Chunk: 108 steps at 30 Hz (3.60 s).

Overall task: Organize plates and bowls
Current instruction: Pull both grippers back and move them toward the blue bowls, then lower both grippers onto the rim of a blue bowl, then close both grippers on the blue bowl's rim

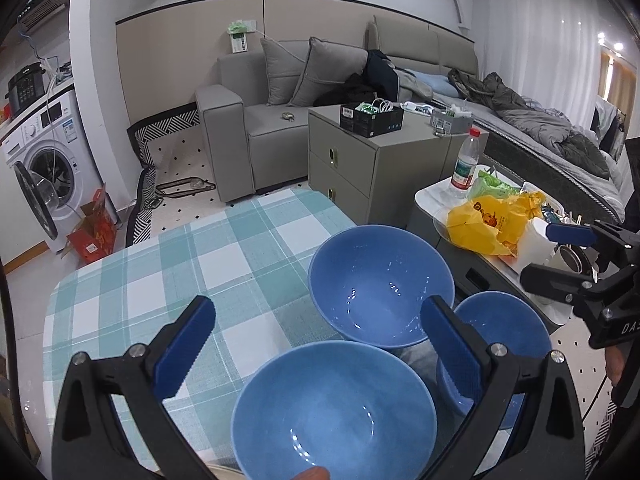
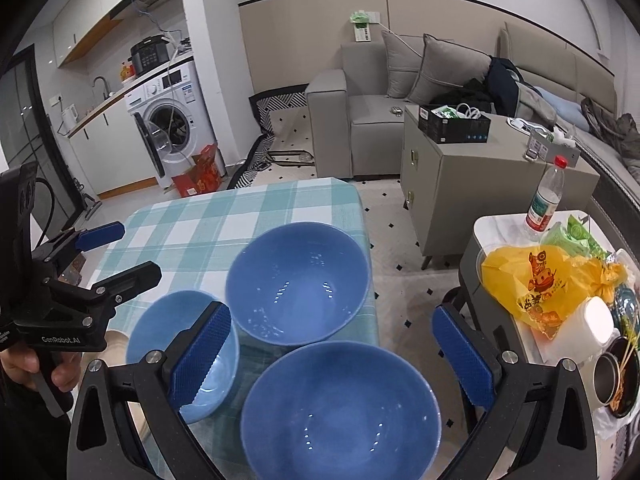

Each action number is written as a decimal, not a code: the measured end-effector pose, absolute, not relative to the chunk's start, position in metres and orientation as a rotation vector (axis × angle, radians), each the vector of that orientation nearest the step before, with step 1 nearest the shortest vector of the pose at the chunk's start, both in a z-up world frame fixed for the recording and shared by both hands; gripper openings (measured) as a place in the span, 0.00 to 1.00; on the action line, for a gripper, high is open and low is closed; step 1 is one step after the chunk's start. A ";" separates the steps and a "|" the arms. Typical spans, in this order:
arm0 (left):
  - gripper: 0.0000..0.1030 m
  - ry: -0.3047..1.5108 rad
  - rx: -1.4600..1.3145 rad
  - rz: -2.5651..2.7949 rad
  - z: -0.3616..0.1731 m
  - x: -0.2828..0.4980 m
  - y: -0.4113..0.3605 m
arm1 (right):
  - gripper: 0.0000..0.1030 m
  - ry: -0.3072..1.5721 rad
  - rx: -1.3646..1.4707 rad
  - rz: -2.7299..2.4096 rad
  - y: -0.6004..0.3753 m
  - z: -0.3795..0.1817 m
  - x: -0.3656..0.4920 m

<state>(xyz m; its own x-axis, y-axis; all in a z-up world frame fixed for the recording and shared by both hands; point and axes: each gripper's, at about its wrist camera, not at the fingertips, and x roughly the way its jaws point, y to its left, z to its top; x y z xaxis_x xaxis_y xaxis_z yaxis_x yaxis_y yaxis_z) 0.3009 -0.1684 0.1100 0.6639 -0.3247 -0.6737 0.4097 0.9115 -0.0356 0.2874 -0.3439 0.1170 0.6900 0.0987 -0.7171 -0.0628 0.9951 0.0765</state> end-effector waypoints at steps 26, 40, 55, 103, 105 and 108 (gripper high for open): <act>1.00 0.872 0.163 -0.411 0.069 0.369 -0.192 | 0.99 0.962 0.127 0.031 -0.383 0.061 0.358; 0.89 0.941 0.181 -0.426 0.039 0.395 -0.196 | 0.98 1.053 0.128 0.031 -0.372 0.026 0.390; 0.37 0.994 0.210 -0.481 0.025 0.398 -0.210 | 0.66 1.113 0.120 0.053 -0.363 0.008 0.396; 0.12 1.008 0.216 -0.478 0.014 0.400 -0.213 | 0.21 1.115 0.053 0.078 -0.346 0.000 0.397; 0.12 0.998 0.219 -0.477 0.017 0.399 -0.213 | 0.20 1.109 0.054 0.078 -0.346 0.002 0.397; 0.12 0.989 0.217 -0.476 0.021 0.397 -0.212 | 0.20 1.099 0.053 0.076 -0.345 0.006 0.394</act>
<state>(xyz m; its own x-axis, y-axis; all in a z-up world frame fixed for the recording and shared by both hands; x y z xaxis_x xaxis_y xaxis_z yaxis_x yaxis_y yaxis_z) 0.3974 -0.2124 0.0206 0.4575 -0.2861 -0.8419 0.4796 0.8767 -0.0373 0.3942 -0.3447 0.0059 0.4523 0.0882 -0.8875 -0.0352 0.9961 0.0811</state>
